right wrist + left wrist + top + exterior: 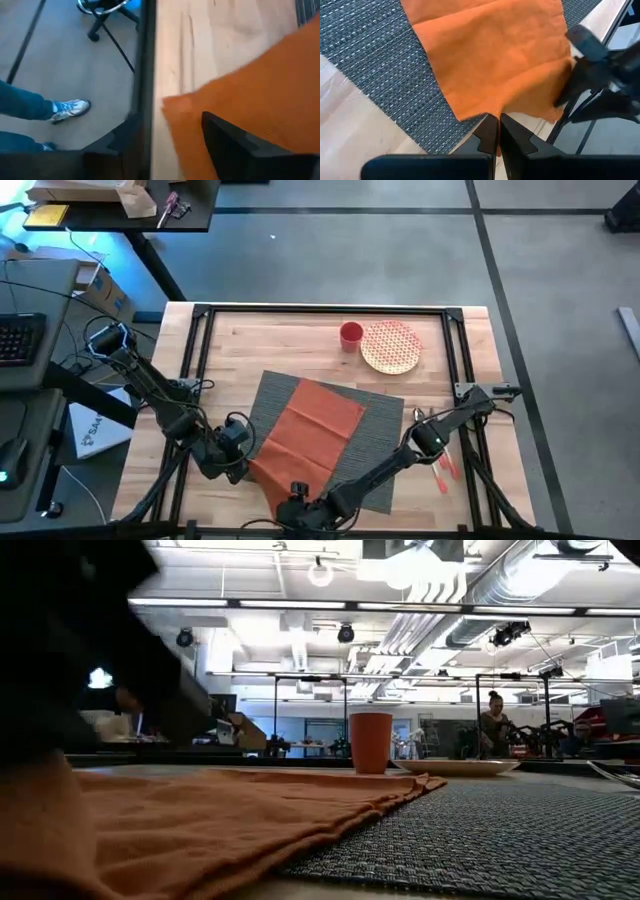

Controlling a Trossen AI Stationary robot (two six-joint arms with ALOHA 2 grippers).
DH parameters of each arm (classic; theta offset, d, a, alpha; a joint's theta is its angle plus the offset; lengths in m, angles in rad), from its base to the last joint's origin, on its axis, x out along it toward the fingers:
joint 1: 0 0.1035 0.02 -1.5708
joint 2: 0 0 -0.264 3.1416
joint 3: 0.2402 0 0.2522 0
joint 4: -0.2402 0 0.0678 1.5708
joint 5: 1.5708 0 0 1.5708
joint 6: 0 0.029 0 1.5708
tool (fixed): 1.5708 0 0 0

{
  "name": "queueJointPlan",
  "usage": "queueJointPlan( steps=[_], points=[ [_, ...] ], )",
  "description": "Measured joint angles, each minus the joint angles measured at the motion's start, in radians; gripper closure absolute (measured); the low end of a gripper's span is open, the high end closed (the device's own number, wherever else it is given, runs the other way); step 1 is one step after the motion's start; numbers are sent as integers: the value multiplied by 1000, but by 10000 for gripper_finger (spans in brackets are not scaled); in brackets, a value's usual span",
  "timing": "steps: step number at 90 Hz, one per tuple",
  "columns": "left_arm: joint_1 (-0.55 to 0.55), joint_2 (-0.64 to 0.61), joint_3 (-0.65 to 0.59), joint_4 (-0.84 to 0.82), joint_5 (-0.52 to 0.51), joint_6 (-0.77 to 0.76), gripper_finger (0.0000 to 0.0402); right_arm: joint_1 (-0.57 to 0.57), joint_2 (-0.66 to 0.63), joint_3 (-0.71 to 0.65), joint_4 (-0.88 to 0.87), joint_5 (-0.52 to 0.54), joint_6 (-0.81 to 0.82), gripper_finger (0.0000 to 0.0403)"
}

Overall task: Set table place
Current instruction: Fold the orange table napkin

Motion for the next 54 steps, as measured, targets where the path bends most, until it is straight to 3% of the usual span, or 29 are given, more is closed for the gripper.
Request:
queueJointPlan(
  steps=[14,31,54],
  points=[
    [0,0,0,-4,-2,7,402,-10,29,4,18,-20,-30,285],
    [1,0,0,19,6,7,402,-31,29,8,-54,-112,63,388],
    [-16,-3,0,239,132,-20,402,5,-112,-5,-206,-106,235,403]
  ],
)
